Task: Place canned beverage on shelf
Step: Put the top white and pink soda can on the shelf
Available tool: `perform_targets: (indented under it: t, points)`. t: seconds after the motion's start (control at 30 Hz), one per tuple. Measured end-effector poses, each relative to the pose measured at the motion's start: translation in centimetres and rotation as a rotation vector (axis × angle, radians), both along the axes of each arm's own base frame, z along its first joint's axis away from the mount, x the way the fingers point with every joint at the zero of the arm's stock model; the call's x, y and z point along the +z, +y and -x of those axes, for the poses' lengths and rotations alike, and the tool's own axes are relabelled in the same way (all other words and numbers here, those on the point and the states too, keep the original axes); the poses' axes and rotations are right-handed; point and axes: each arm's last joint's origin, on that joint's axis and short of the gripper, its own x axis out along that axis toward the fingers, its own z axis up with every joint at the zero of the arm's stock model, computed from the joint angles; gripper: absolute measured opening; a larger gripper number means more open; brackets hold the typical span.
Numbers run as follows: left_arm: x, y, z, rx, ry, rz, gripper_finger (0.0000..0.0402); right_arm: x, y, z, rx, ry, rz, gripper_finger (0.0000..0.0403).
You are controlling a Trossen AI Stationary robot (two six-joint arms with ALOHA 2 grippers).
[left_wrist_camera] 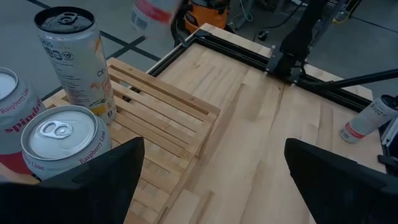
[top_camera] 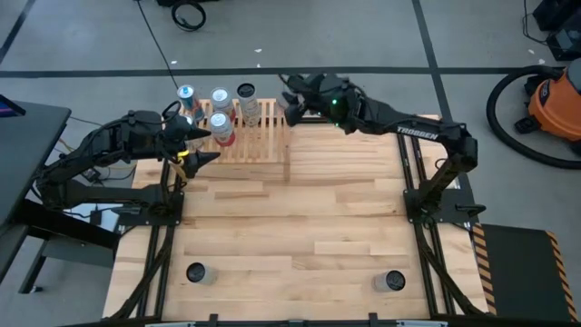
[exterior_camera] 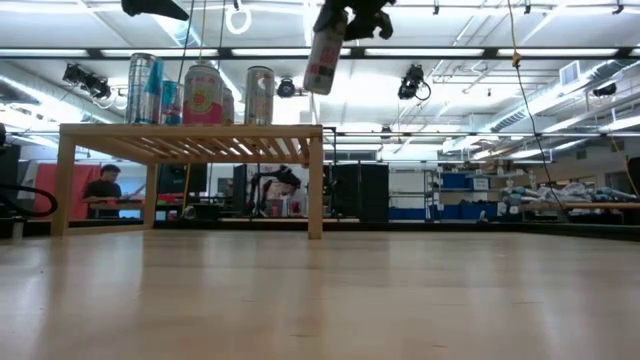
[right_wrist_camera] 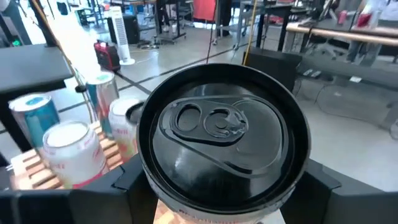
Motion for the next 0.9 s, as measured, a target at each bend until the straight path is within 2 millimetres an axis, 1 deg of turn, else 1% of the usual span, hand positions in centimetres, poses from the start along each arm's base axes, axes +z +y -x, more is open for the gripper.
perform_targets:
  t: [0.07, 0.17, 0.2, 0.27, 0.37, 0.5, 0.7, 0.83, 0.9]
  points:
    - [0.0, 0.0, 0.0, 0.001, -0.001, 0.000, 0.0389, 0.9, -0.3, 0.3, -0.005, -0.001, 0.003, 0.0256]
    - [0.0, 0.0, 0.0, 0.001, -0.001, 0.001, 0.0389, 1.3, -0.6, 0.2, -0.002, -0.003, 0.007, 0.0256]
    - [0.0, 0.0, 0.0, 0.003, -0.001, 0.005, 0.0389, 1.1, -0.8, 0.2, -0.003, 0.010, 0.003, 0.0256]
    - [0.0, 0.0, 0.0, 0.007, -0.005, 0.011, 0.0389, 0.4, -1.0, -0.5, -0.001, 0.027, 0.004, 0.0256]
    - [0.0, 0.0, 0.0, 0.015, -0.013, 0.028, 0.0389, -1.1, -1.6, -1.4, 0.002, 0.085, -0.010, 0.0256]
    - [0.0, 0.0, -0.1, 0.016, -0.012, 0.029, 0.0389, -2.6, -1.9, -2.7, 0.041, 0.115, -0.024, 0.0256]
    - [-0.1, 0.1, -0.2, 0.016, -0.007, 0.031, 0.0389, -3.0, -2.3, -3.4, 0.071, 0.127, -0.081, 0.0256]
    - [-0.1, 0.1, -0.4, 0.016, 0.000, 0.033, 0.0389, -3.8, -2.6, -4.2, 0.073, 0.174, -0.101, 0.0256]
    - [-0.2, 0.1, -0.5, 0.016, 0.005, 0.034, 0.0389, -4.0, -2.6, -4.4, 0.088, 0.169, -0.117, 0.0256]
